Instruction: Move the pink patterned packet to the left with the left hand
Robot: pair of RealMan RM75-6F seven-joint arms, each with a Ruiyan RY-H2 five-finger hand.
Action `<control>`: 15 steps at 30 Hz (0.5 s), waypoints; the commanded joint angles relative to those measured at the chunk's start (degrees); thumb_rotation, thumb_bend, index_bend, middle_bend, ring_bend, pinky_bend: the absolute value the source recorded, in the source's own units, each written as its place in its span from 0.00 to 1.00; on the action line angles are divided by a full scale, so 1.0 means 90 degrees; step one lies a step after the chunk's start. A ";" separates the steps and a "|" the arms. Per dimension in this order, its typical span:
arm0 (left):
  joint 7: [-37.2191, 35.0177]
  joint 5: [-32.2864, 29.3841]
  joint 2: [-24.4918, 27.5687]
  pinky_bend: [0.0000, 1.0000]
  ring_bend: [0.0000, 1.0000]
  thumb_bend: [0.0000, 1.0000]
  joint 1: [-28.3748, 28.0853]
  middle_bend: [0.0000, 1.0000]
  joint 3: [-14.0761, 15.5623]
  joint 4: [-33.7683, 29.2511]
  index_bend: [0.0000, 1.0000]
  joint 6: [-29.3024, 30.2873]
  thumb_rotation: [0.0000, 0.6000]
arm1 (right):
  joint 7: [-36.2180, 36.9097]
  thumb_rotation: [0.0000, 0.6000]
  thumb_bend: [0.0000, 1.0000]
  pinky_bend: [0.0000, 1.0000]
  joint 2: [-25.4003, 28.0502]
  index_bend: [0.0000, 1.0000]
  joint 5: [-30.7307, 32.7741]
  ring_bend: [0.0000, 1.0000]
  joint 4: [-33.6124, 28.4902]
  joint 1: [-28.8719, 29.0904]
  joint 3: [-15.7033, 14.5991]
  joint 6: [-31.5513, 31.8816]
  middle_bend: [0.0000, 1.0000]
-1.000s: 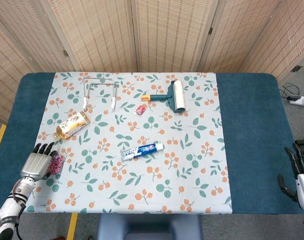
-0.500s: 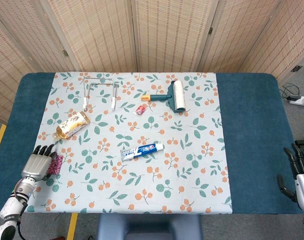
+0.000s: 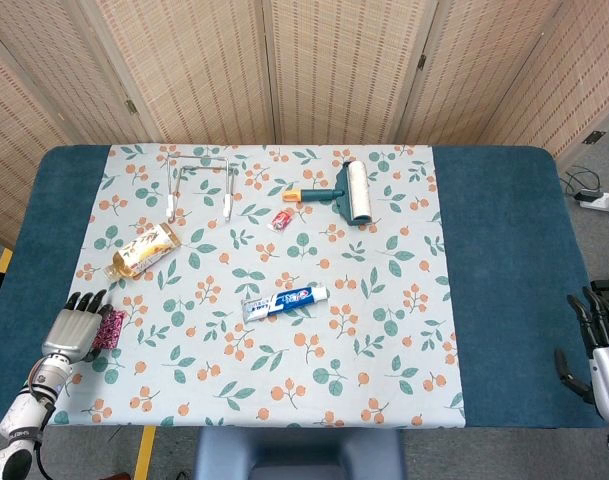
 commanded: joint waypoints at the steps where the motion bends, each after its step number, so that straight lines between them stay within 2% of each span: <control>1: 0.0005 -0.0017 -0.0009 0.00 0.00 0.34 -0.0005 0.00 -0.0007 0.0011 0.20 -0.0016 1.00 | 0.0000 1.00 0.50 0.00 0.0000 0.00 0.0003 0.00 0.0002 0.0000 0.0000 -0.0001 0.00; 15: 0.0131 -0.0117 -0.0018 0.00 0.00 0.34 -0.0032 0.00 -0.0014 0.0003 0.17 -0.0079 1.00 | 0.0018 1.00 0.49 0.00 -0.0012 0.00 0.0019 0.00 0.0021 -0.0007 -0.0005 -0.0009 0.00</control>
